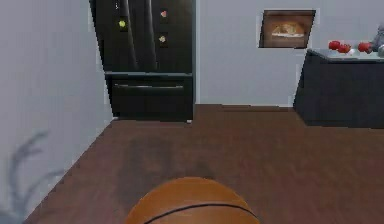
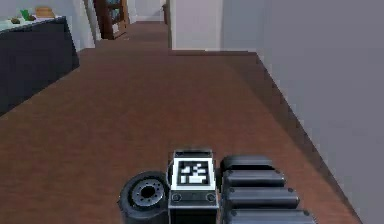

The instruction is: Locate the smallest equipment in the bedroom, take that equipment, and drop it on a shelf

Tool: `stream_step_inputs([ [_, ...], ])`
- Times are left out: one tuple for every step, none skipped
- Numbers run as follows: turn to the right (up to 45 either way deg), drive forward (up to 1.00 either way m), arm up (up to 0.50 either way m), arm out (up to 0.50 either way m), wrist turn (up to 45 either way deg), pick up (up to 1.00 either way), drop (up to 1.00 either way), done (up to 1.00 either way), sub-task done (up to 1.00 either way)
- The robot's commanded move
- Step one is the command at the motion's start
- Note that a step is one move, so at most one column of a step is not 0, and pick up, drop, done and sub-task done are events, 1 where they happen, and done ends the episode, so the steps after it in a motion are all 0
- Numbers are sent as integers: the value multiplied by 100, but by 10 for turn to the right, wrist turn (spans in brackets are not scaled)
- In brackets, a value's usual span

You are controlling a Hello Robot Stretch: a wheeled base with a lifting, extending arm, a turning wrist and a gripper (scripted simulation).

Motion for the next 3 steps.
stream_step_inputs([
  [-450,0,0,0,0,0,0,0,0],
  [-450,0,0,0,0,0,0,0,0],
  [-450,0,0,0,0,0,0,0,0],
])
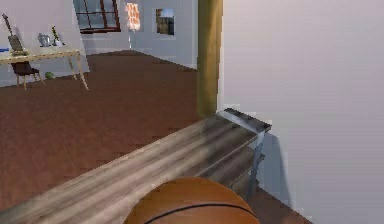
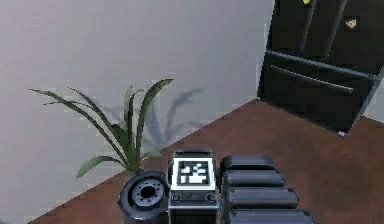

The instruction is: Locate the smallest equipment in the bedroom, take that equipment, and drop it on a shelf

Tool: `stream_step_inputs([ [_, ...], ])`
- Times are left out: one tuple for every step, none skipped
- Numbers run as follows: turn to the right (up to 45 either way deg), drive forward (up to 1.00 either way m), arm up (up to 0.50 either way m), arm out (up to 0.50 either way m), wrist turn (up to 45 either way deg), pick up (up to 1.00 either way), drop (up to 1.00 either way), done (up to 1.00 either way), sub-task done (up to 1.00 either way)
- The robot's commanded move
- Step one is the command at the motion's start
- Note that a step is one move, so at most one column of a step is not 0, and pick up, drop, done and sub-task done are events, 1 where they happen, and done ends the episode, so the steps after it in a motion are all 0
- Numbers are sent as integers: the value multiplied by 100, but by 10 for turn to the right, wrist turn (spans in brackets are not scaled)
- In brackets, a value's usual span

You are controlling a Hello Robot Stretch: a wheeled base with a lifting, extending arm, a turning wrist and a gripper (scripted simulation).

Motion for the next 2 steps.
stream_step_inputs([
  [-90,0,0,0,0,0,0,0,0],
  [0,25,0,0,0,0,0,0,0],
])
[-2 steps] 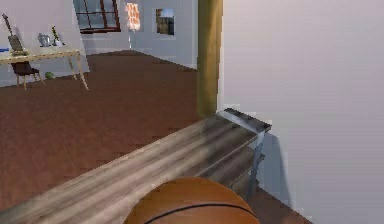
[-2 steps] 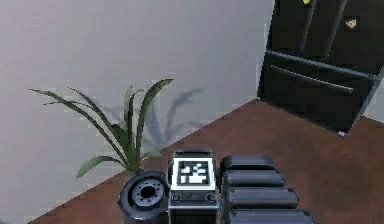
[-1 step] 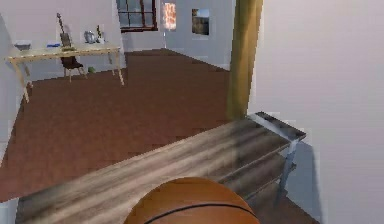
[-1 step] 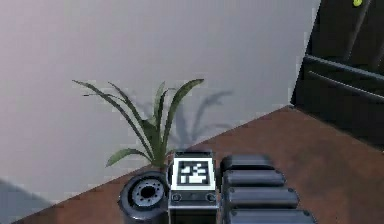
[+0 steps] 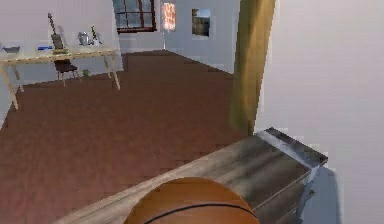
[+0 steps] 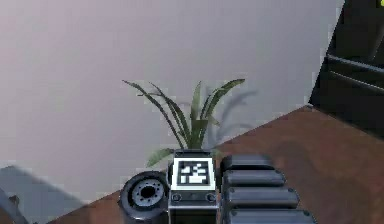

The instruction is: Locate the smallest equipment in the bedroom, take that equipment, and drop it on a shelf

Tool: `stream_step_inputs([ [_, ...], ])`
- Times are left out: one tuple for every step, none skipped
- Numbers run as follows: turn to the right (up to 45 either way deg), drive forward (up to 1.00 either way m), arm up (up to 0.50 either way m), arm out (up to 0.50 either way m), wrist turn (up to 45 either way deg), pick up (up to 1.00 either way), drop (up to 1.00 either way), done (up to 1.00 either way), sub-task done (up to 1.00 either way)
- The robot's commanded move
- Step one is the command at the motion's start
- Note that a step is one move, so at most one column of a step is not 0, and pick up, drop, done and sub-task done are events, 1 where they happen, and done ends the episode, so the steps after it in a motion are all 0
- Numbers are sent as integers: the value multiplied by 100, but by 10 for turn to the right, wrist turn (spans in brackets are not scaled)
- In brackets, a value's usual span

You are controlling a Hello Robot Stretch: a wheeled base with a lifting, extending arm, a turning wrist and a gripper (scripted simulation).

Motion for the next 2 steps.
stream_step_inputs([
  [450,0,0,0,0,0,0,0,0],
  [450,0,0,0,0,0,0,0,0],
])
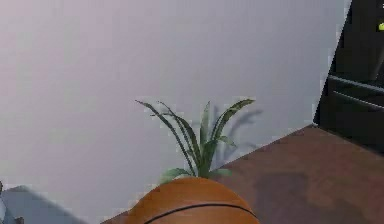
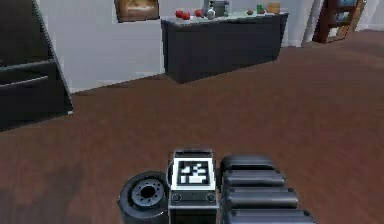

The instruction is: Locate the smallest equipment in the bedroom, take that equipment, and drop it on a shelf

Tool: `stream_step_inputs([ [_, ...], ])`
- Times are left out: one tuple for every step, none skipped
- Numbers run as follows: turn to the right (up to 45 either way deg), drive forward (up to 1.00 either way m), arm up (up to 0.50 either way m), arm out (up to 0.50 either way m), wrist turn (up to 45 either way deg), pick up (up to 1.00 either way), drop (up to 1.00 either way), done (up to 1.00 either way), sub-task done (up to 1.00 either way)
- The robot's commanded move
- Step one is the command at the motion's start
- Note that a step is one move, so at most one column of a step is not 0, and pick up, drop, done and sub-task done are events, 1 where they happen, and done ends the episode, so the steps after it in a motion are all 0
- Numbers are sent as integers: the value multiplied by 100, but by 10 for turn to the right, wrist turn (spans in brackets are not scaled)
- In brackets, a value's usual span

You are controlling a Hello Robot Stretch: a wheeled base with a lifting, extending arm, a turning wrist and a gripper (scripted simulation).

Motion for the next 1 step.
stream_step_inputs([
  [450,0,0,0,0,0,0,0,0],
])
